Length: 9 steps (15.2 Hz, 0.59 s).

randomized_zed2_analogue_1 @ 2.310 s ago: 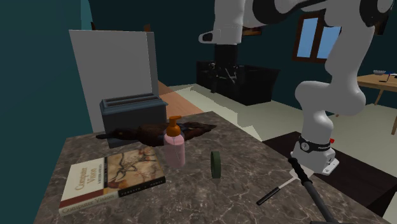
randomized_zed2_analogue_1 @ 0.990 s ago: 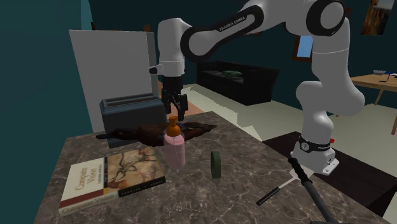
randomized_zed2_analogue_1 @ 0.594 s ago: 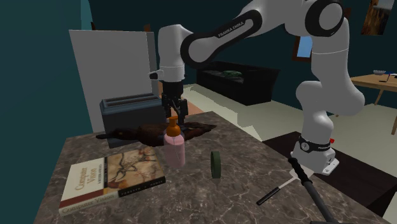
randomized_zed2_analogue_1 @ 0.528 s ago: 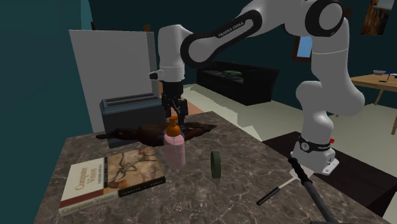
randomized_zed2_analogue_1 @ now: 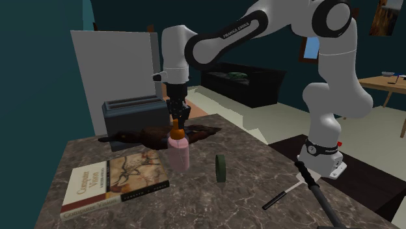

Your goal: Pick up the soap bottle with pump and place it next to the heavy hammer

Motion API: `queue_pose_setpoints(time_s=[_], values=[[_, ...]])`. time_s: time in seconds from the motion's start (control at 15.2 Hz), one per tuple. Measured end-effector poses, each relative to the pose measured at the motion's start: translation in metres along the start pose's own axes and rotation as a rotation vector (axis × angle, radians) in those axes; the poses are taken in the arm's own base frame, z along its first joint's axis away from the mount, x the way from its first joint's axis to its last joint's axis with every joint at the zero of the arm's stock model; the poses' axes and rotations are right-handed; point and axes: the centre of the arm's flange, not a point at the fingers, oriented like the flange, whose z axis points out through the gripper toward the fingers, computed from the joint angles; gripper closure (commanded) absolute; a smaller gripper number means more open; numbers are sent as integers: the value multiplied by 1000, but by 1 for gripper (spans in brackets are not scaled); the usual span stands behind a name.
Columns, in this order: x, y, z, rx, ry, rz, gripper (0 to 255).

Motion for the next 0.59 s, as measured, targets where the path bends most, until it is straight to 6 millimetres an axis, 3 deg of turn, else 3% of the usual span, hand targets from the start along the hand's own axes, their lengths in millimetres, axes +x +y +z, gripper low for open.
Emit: queue_pose_setpoints(time_s=[0.33, 0.59], values=[[0, 0, 0, 0, 0, 0, 255], [-1, 0, -16, 0, 0, 0, 255]])
